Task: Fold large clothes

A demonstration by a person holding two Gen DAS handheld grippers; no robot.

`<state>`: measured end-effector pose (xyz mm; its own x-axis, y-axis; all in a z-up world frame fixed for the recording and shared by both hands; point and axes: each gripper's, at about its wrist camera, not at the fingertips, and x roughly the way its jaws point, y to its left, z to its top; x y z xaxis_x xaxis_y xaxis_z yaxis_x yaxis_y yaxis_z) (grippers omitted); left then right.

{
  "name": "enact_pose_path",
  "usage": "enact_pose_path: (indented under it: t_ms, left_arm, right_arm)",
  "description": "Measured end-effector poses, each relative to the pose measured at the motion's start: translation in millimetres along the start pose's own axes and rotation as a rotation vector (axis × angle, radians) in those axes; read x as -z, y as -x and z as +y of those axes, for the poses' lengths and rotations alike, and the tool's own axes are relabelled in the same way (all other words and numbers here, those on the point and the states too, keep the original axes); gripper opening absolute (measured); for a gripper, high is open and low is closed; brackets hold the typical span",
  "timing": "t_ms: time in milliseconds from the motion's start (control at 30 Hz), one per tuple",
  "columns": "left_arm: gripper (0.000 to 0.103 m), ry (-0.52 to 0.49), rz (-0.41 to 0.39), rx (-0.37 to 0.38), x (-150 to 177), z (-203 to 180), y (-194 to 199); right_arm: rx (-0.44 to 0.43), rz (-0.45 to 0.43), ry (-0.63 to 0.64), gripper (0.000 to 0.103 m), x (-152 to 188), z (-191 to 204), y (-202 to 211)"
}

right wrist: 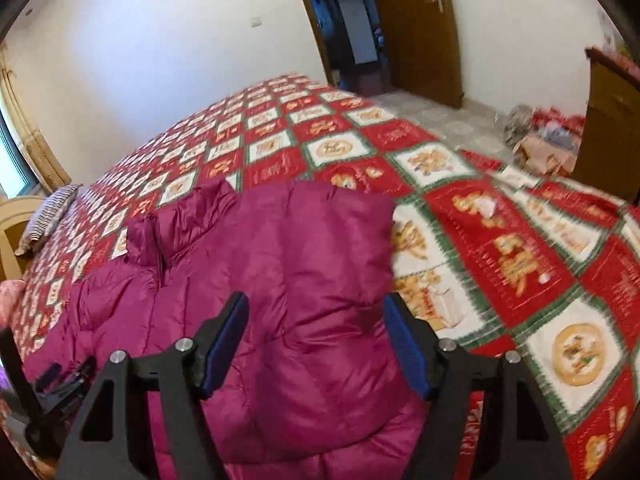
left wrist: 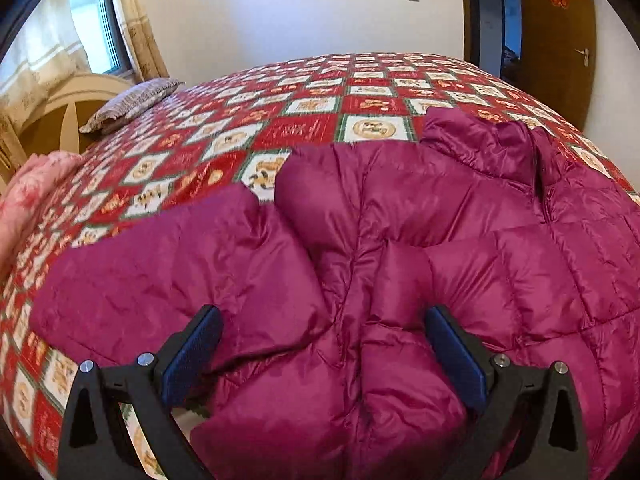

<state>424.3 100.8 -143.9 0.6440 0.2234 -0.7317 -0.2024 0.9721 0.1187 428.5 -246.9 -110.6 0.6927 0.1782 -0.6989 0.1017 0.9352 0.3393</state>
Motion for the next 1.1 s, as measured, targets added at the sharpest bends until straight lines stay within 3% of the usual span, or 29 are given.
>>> enact_pose_path:
  t_ms: [100, 233, 300, 367, 467, 567, 700, 900, 967, 1033, 1100]
  left_arm:
    - [0.102, -0.005, 0.014, -0.002, 2, -4, -6]
    - [0.102, -0.007, 0.032, 0.002, 1, -6, -12]
    - [0.102, 0.006, 0.036, 0.019, 0, -4, -12]
    - [0.102, 0.036, 0.049, 0.065, -1, 7, -7]
    - [0.102, 0.143, -0.014, 0.092, 2, 38, 22]
    - [0.102, 0.248, -0.1, 0.047, 6, 85, 51]
    - [0.102, 0.451, -0.139, -0.113, 13, 173, 61]
    - [0.102, 0.763, 0.004, -0.288, 34, 283, 12]
    - [0.102, 0.866, 0.055, -0.276, 46, 303, -6]
    - [0.102, 0.903, 0.059, -0.262, 55, 313, -12]
    - [0.098, 0.823, 0.021, -0.278, 49, 302, -13]
  right_arm:
    - [0.029, 0.057, 0.057, 0.075, 16, 8, -27]
    - [0.131, 0.04, 0.209, 0.092, 28, 35, -40]
    - [0.167, 0.048, 0.25, 0.093, 30, 42, -45]
    - [0.168, 0.038, 0.251, 0.094, 30, 41, -45]
    - [0.128, 0.014, 0.217, 0.093, 29, 33, -40]
    - [0.113, 0.004, 0.205, 0.094, 32, 32, -37]
    - [0.121, 0.005, 0.213, 0.094, 31, 33, -40]
    - [0.119, 0.006, 0.216, 0.094, 34, 35, -37]
    - [0.119, 0.007, 0.217, 0.094, 35, 34, -35]
    - [0.12, 0.008, 0.219, 0.095, 35, 35, -37]
    - [0.123, 0.009, 0.224, 0.095, 36, 36, -35]
